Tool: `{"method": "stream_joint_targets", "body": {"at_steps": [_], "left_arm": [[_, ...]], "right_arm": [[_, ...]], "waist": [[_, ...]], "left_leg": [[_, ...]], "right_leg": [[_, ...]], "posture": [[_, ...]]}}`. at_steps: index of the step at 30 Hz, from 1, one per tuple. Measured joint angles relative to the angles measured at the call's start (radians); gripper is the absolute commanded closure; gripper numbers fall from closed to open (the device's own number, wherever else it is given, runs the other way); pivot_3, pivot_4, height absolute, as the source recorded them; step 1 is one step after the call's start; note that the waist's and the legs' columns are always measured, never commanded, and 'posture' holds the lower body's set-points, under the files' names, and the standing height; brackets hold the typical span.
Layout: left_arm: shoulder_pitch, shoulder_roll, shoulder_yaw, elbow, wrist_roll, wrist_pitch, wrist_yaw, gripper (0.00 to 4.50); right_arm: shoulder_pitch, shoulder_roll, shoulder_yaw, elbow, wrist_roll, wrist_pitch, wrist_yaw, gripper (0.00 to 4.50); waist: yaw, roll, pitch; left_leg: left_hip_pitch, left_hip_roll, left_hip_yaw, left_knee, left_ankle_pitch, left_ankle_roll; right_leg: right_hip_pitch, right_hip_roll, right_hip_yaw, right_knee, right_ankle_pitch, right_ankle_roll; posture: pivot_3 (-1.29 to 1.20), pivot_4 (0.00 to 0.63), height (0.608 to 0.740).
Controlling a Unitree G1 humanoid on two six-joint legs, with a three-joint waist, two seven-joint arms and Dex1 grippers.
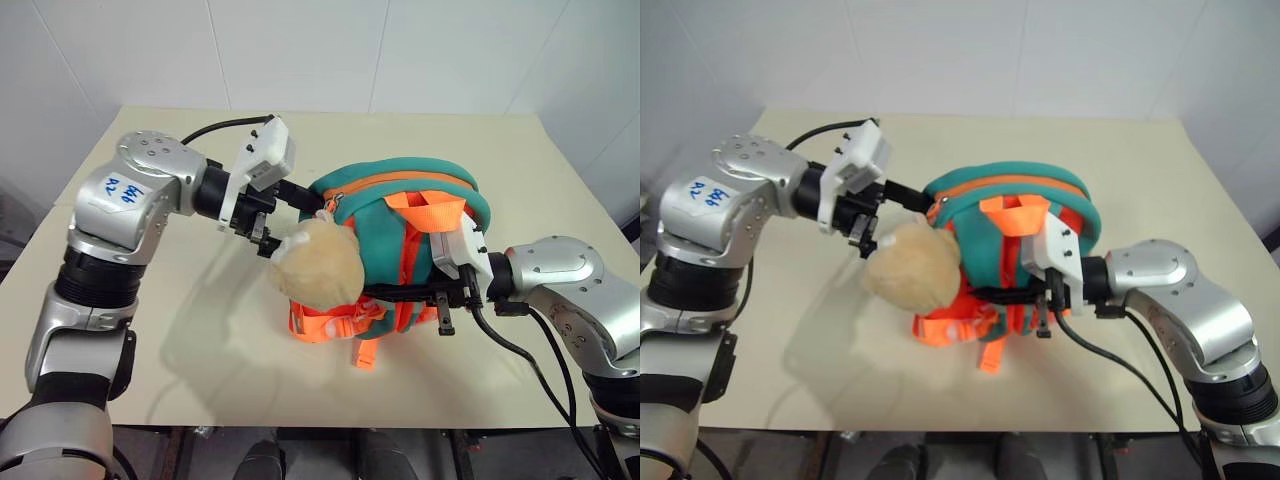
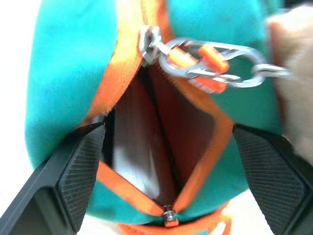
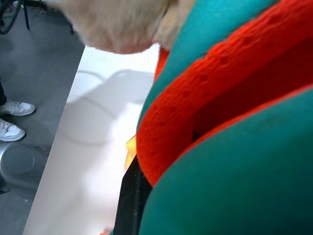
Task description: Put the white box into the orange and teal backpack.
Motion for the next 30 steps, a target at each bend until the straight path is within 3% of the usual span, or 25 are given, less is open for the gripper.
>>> {"method": "stream_joint_targets", "body": {"at_steps": [10, 19, 30], "left_arm": [[0.147, 0.152, 0.137, -0.124, -0.156, 0.145, 0.026, 0.04], [0.184, 0.137, 0.278, -0.192, -0.284, 0.239, 0.177, 0.04], [0.198, 0.106, 0.448, -0.298, -0.621, 0.42, 0.359, 0.04]], "right_arm": [[0.0, 0.001, 0.0, 0.008, -0.01, -0.011, 0.001, 3.99], [0.0, 0.002, 0.0, 0.023, -0.013, -0.026, 0.008, 3.99], [-0.002, 0.01, 0.006, 0.025, -0.022, -0.037, 0.017, 3.99]], "waist": [[-0.001, 0.0, 0.0], [0.001, 0.0, 0.0], [0.0, 0.0, 0.0]], "left_leg": [[0.001, 0.0, 0.0, 0.001, 0.0, 0.0], [0.0, 0.0, -0.001, 0.0, 0.0, 0.0], [0.001, 0.0, -0.001, 0.0, 0.0, 0.0]], "right_leg": [[0.0, 0.0, 0.0, 0.0, 0.0, 0.0], [0.0, 0.0, 0.0, 0.0, 0.0, 0.0], [0.0, -0.001, 0.0, -0.002, 0.0, 0.0]], "posture": [[0.0, 0.15, 0.74], [0.0, 0.15, 0.74], [0.0, 0.15, 0.74]]}}
